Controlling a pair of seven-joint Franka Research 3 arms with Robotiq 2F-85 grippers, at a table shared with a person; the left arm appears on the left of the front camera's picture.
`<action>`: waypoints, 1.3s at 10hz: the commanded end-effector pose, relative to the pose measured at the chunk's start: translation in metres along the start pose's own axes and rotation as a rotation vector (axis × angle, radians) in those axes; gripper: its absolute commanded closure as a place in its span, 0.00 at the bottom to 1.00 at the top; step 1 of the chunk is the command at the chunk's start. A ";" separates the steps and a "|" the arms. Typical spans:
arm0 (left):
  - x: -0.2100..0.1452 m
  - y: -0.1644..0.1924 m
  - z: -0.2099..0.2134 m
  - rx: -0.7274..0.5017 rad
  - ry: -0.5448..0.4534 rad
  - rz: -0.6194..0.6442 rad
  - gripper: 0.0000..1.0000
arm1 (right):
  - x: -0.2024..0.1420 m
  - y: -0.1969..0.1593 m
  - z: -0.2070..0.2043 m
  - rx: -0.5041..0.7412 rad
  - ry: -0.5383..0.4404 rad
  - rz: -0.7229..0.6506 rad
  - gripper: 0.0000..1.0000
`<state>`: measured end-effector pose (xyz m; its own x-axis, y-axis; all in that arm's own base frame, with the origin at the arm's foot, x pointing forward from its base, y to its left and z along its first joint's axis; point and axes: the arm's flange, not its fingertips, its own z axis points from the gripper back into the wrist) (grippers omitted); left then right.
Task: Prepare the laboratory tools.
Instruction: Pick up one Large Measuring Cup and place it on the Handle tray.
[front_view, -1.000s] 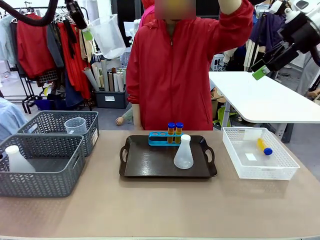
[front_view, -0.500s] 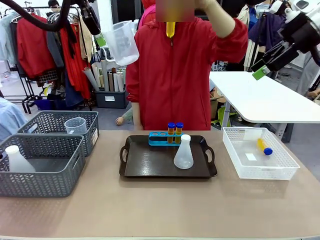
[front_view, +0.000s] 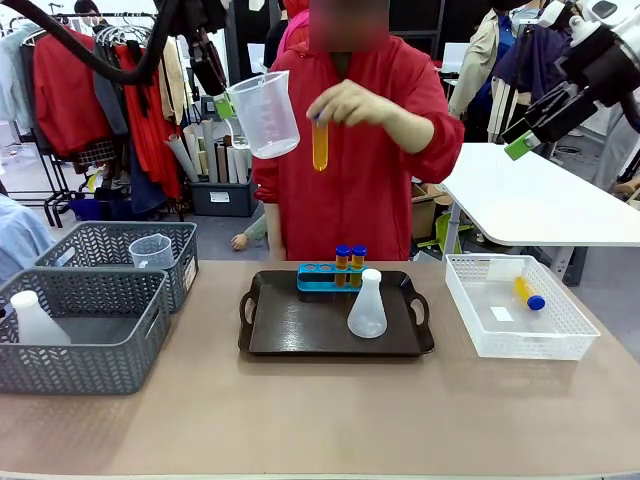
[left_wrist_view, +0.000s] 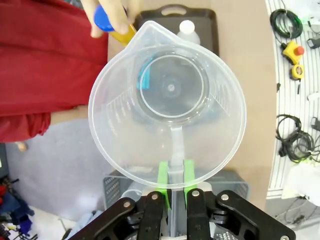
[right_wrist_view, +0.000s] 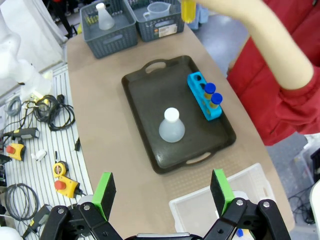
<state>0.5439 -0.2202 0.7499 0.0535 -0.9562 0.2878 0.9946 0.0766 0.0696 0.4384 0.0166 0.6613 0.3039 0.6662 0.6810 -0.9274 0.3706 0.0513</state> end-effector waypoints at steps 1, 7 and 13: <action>-0.015 -0.008 0.002 0.011 0.006 -0.009 1.00 | 0.001 0.001 0.001 0.001 -0.008 0.010 0.00; -0.010 0.000 0.004 0.005 0.007 0.012 1.00 | 0.001 0.001 0.001 0.001 -0.008 0.010 0.00; -0.029 -0.003 -0.002 0.001 0.035 0.010 1.00 | 0.001 0.001 0.001 0.001 -0.008 0.010 0.00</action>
<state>0.5466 -0.2072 0.7458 0.0685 -0.9590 0.2749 0.9940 0.0892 0.0635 0.4384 0.0166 0.6613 0.3039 0.6662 0.6810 -0.9274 0.3707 0.0513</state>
